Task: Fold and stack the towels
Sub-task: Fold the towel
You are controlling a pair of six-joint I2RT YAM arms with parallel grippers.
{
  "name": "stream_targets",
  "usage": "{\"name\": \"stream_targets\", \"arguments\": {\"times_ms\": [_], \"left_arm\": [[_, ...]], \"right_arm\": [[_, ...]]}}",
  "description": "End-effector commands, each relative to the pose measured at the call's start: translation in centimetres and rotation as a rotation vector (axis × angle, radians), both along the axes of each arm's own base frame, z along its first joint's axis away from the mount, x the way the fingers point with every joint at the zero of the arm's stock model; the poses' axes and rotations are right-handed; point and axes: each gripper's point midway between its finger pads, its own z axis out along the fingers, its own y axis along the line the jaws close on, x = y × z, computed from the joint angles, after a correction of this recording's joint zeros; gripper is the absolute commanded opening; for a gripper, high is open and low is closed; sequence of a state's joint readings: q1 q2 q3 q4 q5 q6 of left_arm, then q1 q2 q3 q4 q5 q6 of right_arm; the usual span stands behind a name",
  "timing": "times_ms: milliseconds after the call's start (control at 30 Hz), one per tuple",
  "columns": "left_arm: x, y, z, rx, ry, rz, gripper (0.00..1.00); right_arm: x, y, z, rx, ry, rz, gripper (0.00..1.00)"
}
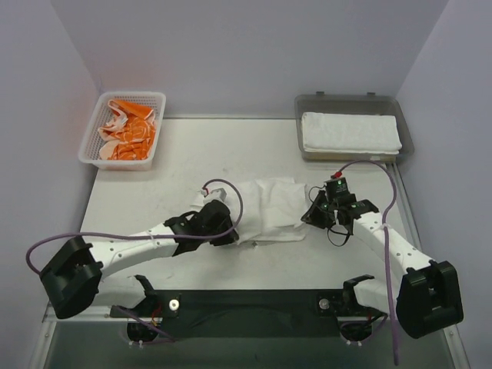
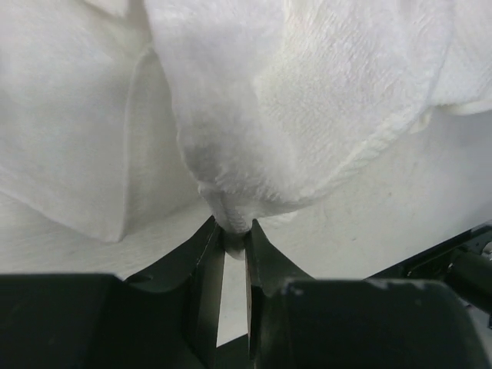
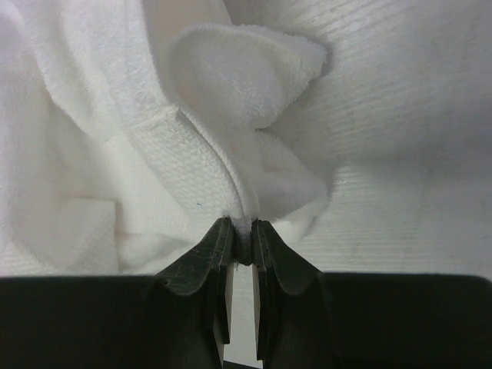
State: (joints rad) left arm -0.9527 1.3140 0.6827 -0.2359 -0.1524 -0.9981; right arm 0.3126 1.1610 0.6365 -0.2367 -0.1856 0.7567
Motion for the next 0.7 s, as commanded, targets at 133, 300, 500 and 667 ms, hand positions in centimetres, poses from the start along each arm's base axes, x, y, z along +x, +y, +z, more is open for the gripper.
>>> {"name": "stream_targets", "arguments": {"times_ms": [133,300,500,667], "left_arm": [[5.1,5.2,8.7,-0.121,-0.167,0.09,0.0],[8.0,8.8,16.6,-0.234,-0.291,0.133,0.0],[8.1,9.2,19.1,-0.311,-0.283,0.099,0.0],[6.5,7.9,14.0,-0.379,-0.145,0.083,0.0]], "right_arm": [[0.6,-3.0,3.4,-0.002,-0.05,-0.033,0.0],[2.3,-3.4,9.3,0.032,-0.167,-0.011,0.0],[3.0,-3.7,13.6,0.053,-0.244,0.011,0.0],[1.7,-3.6,10.4,0.061,-0.153,-0.003,0.0]]}}
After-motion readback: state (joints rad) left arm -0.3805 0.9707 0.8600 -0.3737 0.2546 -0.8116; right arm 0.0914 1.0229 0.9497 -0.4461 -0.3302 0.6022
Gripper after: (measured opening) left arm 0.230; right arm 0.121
